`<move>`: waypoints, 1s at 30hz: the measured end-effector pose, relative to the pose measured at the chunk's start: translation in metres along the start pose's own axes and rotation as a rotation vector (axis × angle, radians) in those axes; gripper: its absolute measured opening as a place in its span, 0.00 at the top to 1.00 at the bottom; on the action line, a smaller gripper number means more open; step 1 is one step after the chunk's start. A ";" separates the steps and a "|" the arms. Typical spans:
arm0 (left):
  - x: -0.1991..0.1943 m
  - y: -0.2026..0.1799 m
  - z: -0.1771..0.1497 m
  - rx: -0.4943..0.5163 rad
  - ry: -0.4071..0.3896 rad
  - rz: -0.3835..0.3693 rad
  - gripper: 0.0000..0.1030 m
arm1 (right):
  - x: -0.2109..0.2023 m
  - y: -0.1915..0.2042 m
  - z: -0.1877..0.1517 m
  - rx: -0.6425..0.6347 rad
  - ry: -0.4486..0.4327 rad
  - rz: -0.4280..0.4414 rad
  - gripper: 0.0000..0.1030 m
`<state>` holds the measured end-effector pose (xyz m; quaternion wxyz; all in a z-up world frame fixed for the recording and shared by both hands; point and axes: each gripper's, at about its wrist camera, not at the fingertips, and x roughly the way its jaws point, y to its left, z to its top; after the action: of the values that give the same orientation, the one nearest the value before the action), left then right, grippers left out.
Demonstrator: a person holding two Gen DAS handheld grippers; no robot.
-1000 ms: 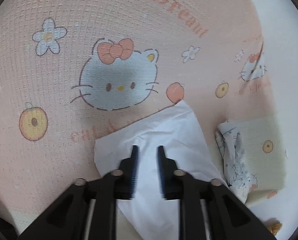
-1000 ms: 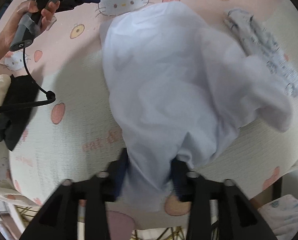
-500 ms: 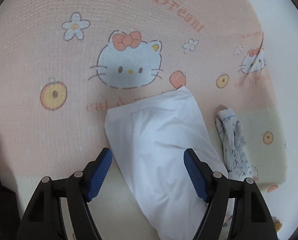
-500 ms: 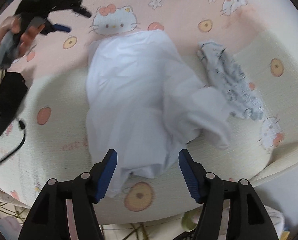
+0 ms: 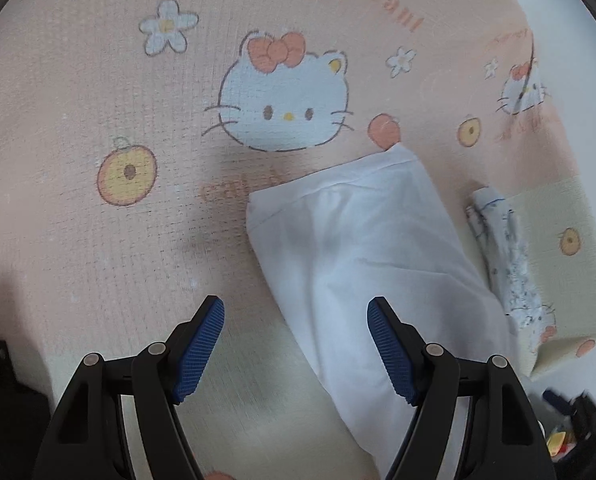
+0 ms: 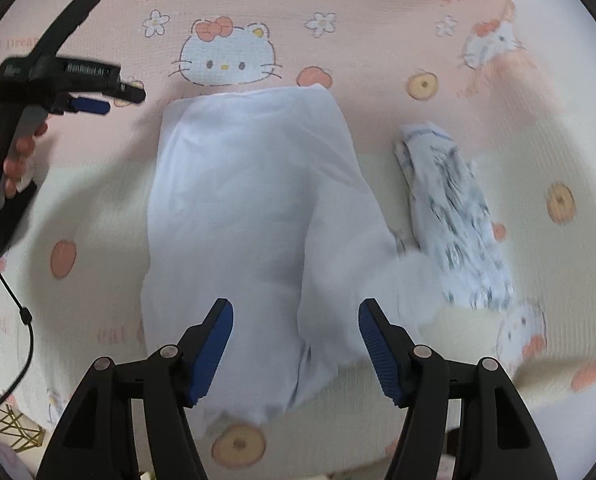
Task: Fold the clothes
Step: 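Open both grippers and release the shirt flat on the mat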
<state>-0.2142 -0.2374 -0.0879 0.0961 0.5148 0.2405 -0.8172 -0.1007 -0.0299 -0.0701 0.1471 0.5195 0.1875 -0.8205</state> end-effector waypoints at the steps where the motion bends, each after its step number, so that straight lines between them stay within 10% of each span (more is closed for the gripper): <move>1: 0.007 0.003 0.002 -0.005 0.007 0.003 0.30 | 0.007 -0.002 0.012 -0.006 0.003 -0.008 0.37; 30: 0.085 0.047 0.041 -0.258 0.013 -0.085 0.30 | 0.166 -0.074 0.210 -0.073 0.098 0.192 0.37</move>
<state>-0.2663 -0.2904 -0.1627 0.1255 0.4929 0.3659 -0.7794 -0.3692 -0.0690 -0.1272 0.2345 0.5688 0.1734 -0.7691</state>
